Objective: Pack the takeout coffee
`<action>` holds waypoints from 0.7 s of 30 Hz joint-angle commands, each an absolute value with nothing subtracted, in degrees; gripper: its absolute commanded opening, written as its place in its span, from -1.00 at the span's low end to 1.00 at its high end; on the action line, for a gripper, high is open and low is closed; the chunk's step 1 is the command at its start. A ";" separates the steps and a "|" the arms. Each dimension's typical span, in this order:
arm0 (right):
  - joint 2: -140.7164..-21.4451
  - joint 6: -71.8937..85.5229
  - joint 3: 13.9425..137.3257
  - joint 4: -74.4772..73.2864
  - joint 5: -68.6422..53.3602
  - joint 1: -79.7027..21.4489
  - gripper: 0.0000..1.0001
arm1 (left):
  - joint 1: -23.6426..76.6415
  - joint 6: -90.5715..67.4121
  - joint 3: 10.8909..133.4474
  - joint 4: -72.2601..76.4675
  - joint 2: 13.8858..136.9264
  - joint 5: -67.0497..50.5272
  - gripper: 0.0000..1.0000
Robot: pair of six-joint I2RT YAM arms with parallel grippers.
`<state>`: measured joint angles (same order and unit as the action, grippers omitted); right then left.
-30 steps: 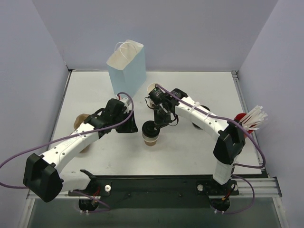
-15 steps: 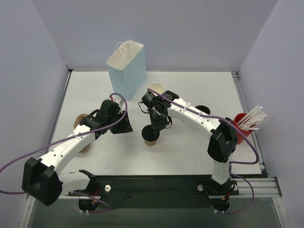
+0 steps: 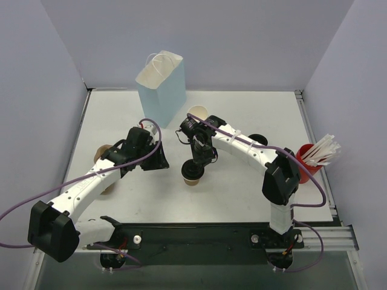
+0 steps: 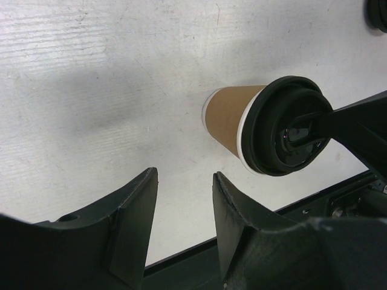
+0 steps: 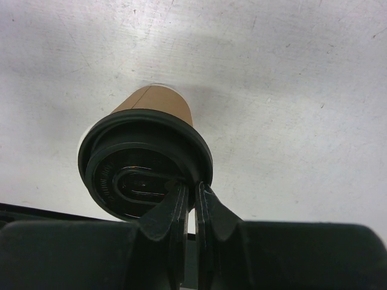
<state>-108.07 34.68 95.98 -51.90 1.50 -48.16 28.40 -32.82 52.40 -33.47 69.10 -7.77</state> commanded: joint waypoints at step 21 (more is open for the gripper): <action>-108.19 35.25 98.87 -54.76 -1.32 -48.08 -1.00 | 28.12 -33.40 50.10 -27.95 70.05 -11.60 0.03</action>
